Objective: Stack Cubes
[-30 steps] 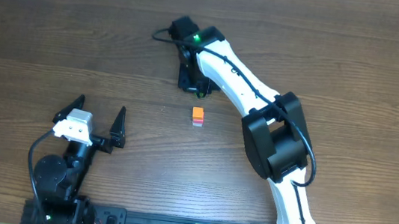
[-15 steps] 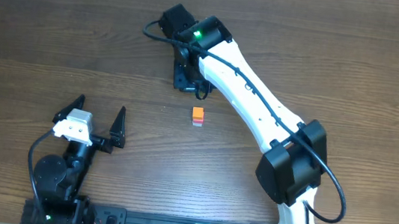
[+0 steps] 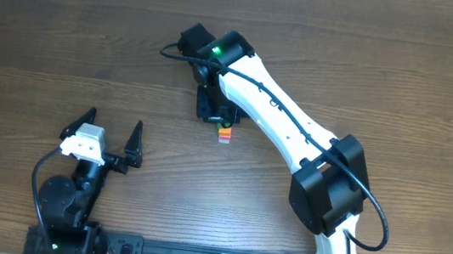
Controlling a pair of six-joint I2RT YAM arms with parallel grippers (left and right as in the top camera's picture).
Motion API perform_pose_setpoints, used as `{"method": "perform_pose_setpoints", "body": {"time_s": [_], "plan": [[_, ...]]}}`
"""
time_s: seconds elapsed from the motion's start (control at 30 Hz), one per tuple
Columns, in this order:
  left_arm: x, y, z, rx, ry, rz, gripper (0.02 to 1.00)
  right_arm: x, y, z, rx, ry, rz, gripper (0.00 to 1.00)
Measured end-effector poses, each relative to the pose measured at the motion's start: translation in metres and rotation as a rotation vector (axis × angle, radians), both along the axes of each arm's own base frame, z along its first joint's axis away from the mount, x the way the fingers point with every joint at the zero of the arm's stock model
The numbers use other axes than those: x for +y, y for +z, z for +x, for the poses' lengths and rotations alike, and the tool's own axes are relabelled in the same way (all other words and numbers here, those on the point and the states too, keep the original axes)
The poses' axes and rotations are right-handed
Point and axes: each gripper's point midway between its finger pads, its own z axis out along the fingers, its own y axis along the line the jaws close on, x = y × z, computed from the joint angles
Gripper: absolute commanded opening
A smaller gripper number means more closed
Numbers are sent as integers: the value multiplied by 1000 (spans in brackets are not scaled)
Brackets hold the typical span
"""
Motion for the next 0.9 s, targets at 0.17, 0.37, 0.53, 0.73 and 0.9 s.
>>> {"method": "perform_pose_setpoints", "body": {"time_s": [0.17,0.37,0.53,0.73,0.9], "plan": [[0,0,0,0,0,0,998,-2,-4,-3,11,-14,-8,12],[0,0,0,0,0,0,996,1,-8,1,0,-27,6,14],[0,0,0,0,0,0,998,-1,-19,0,6,-39,6,12],[0,0,0,0,0,0,1000,-5,-23,3,8,-64,3,12],[0,0,0,-1,0,0,998,-3,-23,5,-1,-65,11,14]]}}
